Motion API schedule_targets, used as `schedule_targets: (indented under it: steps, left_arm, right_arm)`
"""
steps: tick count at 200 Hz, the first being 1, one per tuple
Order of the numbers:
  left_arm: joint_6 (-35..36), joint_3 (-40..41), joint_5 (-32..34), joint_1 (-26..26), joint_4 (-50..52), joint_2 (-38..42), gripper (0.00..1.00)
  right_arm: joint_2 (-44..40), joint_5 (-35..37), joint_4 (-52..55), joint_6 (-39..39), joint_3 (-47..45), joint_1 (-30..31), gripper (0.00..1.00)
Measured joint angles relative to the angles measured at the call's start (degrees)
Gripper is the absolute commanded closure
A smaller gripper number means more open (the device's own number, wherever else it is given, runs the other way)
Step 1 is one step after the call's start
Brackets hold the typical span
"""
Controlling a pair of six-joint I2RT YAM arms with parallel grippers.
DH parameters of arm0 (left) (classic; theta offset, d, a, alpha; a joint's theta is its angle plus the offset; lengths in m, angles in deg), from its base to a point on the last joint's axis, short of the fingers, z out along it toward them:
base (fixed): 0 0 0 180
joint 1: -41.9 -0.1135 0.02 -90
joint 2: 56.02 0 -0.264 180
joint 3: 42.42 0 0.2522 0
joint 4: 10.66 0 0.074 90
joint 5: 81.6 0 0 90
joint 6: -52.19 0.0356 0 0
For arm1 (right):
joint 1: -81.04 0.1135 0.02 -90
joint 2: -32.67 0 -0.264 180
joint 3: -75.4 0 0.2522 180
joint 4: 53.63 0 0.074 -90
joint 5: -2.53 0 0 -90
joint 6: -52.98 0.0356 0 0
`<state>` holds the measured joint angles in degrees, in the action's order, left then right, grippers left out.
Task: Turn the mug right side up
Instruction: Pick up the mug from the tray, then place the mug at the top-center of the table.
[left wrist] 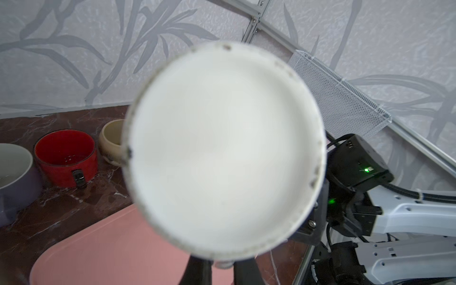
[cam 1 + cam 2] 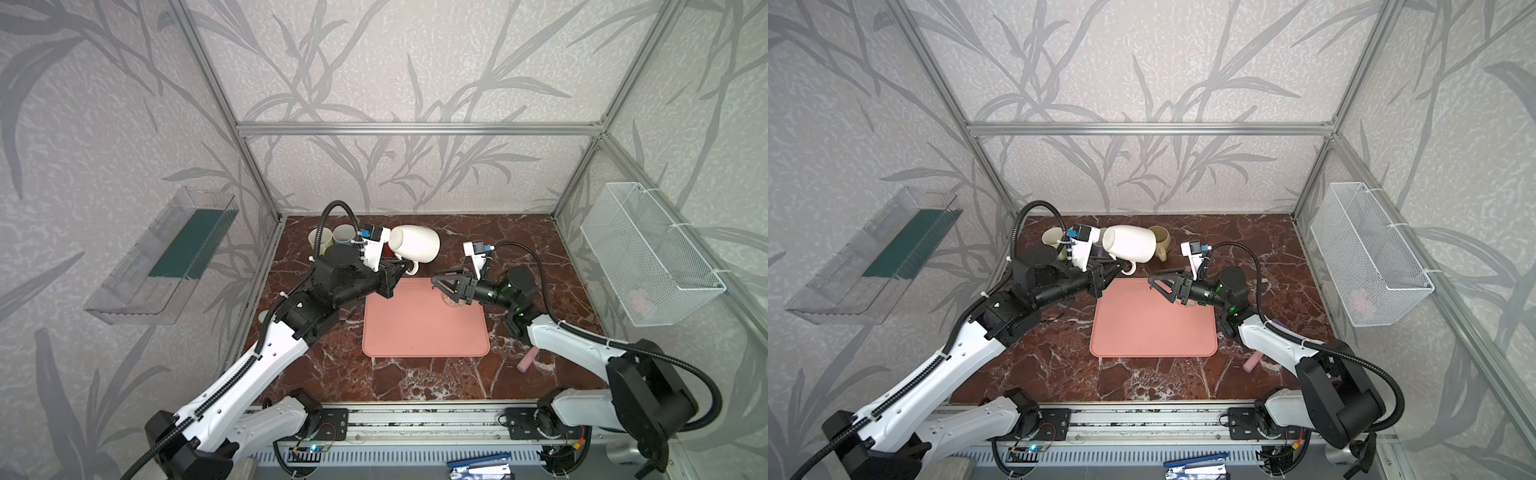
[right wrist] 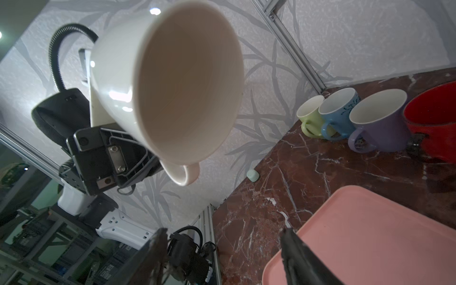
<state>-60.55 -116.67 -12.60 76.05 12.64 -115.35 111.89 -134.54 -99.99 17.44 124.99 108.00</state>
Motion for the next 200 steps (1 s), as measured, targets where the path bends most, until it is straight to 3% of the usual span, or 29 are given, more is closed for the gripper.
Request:
schedule_targets:
  steps: [43, 122, 151, 200]
  left_arm:
    - [-3.52, 0.96, -4.13, -1.03, -6.45, -0.11, 1.00]
    - [-9.57, 2.10, -8.35, -3.23, -17.33, -5.09, 1.00]
    - [-11.06, 2.10, -9.42, -3.37, -19.47, -7.28, 1.00]
    - [-13.51, 2.10, -10.95, -3.93, -23.28, -9.92, 1.00]
  right_arm:
    - [5.38, -3.02, -12.24, 11.78, 4.22, -2.19, 0.35]
    - [5.77, -4.50, -15.93, 15.10, 8.26, -2.14, 0.39]
    - [7.32, -4.48, -16.52, 15.76, 9.81, -2.14, 0.45]
    - [11.23, -4.37, -17.25, 16.70, 11.87, -2.47, 0.46]
